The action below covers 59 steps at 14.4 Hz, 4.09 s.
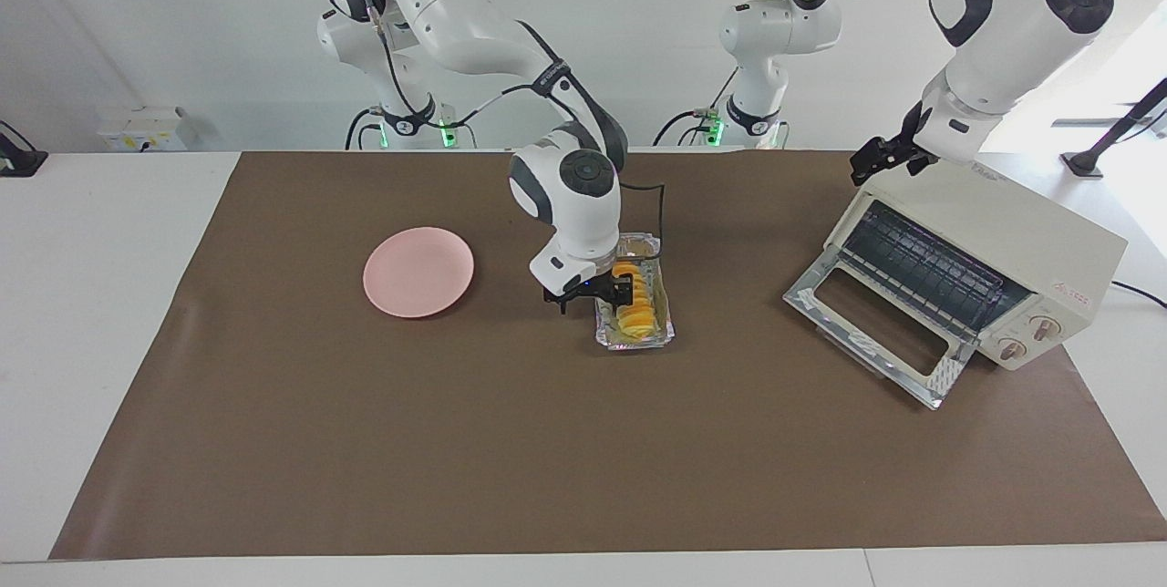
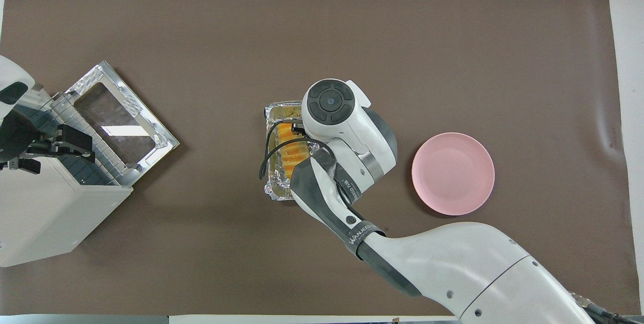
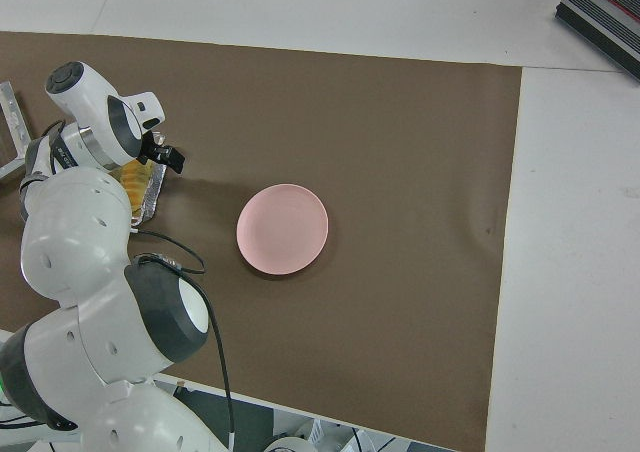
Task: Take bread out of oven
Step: 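Slide the foil tray with the right gripper farther away, beside the plate, then grasp the orange bread inside the foil tray with the right gripper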
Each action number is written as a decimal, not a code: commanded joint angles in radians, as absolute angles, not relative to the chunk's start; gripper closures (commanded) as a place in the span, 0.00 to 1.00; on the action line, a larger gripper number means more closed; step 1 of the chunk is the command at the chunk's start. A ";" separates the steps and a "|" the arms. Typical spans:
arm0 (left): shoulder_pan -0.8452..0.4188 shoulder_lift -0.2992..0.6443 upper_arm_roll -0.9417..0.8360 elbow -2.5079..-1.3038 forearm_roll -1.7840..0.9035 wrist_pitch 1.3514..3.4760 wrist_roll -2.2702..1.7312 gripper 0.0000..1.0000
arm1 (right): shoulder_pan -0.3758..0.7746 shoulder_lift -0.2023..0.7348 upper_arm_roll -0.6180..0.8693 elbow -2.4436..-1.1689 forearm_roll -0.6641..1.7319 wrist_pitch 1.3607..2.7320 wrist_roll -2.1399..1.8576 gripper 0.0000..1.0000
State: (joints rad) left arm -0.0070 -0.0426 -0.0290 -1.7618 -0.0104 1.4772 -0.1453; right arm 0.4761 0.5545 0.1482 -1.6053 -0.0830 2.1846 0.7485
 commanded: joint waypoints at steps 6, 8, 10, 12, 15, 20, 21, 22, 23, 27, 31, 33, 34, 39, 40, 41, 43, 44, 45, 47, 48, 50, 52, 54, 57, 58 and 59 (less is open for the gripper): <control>-0.021 -0.064 -0.031 -1.743 0.008 1.512 -0.028 0.00 | 0.499 0.548 0.150 -1.637 -0.104 2.212 0.720 1.00; -0.023 -0.066 -0.031 -1.753 0.008 1.554 -0.025 0.00 | 0.488 0.545 0.150 -1.611 -0.091 2.189 0.713 1.00; -0.023 -0.066 -0.031 -1.752 0.009 1.551 -0.026 0.00 | 0.477 0.563 0.149 -1.534 -0.077 2.117 0.712 1.00; -0.021 -0.066 -0.031 -1.755 0.008 1.554 -0.037 0.00 | 0.415 0.610 0.149 -1.392 -0.057 1.979 0.684 1.00; -0.018 -0.064 -0.028 -1.747 0.008 1.562 -0.040 0.00 | 0.303 0.681 0.149 -1.223 -0.028 1.865 0.502 1.00; -0.009 -0.064 -0.028 -1.749 0.008 1.560 -0.041 0.00 | 0.122 0.690 0.143 -1.250 -0.040 1.977 0.225 1.00; -0.009 -0.064 -0.028 -1.749 0.008 1.560 -0.041 0.00 | 0.083 0.690 0.143 -1.276 -0.043 2.009 0.156 1.00; -0.009 -0.064 -0.028 -1.749 0.008 1.560 -0.041 0.00 | 0.056 0.695 0.143 -1.282 -0.044 2.029 0.094 1.00; -0.009 -0.064 -0.028 -1.749 0.008 1.560 -0.041 0.00 | 0.037 0.707 0.143 -1.281 -0.041 2.042 0.047 1.00; -0.009 -0.066 -0.028 -1.749 0.008 1.560 -0.041 0.00 | 0.002 0.707 0.140 -1.331 -0.044 2.077 -0.092 1.00; -0.009 -0.066 -0.028 -1.749 0.008 1.560 -0.041 0.00 | -0.012 0.695 0.138 -1.378 -0.044 2.102 -0.222 0.12; -0.009 -0.066 -0.028 -1.749 0.008 1.560 -0.041 0.00 | -0.012 0.684 0.138 -1.373 -0.044 2.079 -0.236 0.00; -0.009 -0.064 -0.028 -1.749 0.008 1.560 -0.041 0.00 | -0.008 0.672 0.138 -1.368 -0.046 2.059 -0.236 0.00; -0.009 -0.066 -0.028 -1.749 0.008 1.560 -0.041 0.00 | 0.061 0.658 0.133 -1.328 -0.081 1.973 -0.161 0.00; -0.009 -0.066 -0.028 -1.749 0.008 1.560 -0.041 0.00 | 0.080 0.658 0.132 -1.328 -0.095 1.977 -0.141 0.00; -0.009 -0.066 -0.028 -1.749 0.008 1.562 -0.041 0.00 | 0.086 0.658 0.132 -1.328 -0.109 1.979 -0.127 0.00; -0.009 -0.066 -0.028 -1.749 0.008 1.560 -0.041 0.00 | 0.090 0.657 0.132 -1.330 -0.115 1.979 -0.114 0.00; -0.008 -0.064 -0.028 -1.749 0.008 1.560 -0.041 0.00 | 0.094 0.658 0.132 -1.336 -0.117 1.986 -0.109 0.00; -0.009 -0.064 -0.028 -1.749 0.008 1.560 -0.041 0.00 | 0.095 0.657 0.132 -1.347 -0.127 2.009 -0.097 0.00; -0.009 -0.066 -0.028 -1.749 0.008 1.560 -0.041 0.00 | 0.095 0.652 0.132 -1.394 -0.156 2.048 -0.080 0.01; -0.009 -0.066 -0.028 -1.749 0.008 1.560 -0.041 0.00 | 0.095 0.646 0.132 -1.411 -0.160 2.063 -0.080 0.01; -0.008 -0.064 -0.028 -1.749 0.008 1.560 -0.041 0.00 | 0.095 0.632 0.132 -1.462 -0.160 2.109 -0.071 0.03; -0.009 -0.064 -0.028 -1.749 0.008 1.560 -0.041 0.00 | 0.097 0.621 0.132 -1.497 -0.160 2.152 -0.052 0.04; -0.008 -0.064 -0.028 -1.749 0.008 1.560 -0.041 0.00 | 0.092 0.620 0.132 -1.500 -0.160 2.155 -0.052 0.34; -0.008 -0.066 -0.028 -1.749 0.008 1.560 -0.041 0.00 | 0.089 0.618 0.133 -1.500 -0.160 2.149 -0.060 1.00; -0.009 -0.066 -0.028 -1.749 0.008 1.560 -0.041 0.00 | 0.089 0.618 0.133 -1.499 -0.160 2.148 -0.061 1.00; -0.009 -0.064 -0.028 -1.749 0.008 1.560 -0.041 0.00 | 0.089 0.617 0.133 -1.497 -0.160 2.141 -0.063 1.00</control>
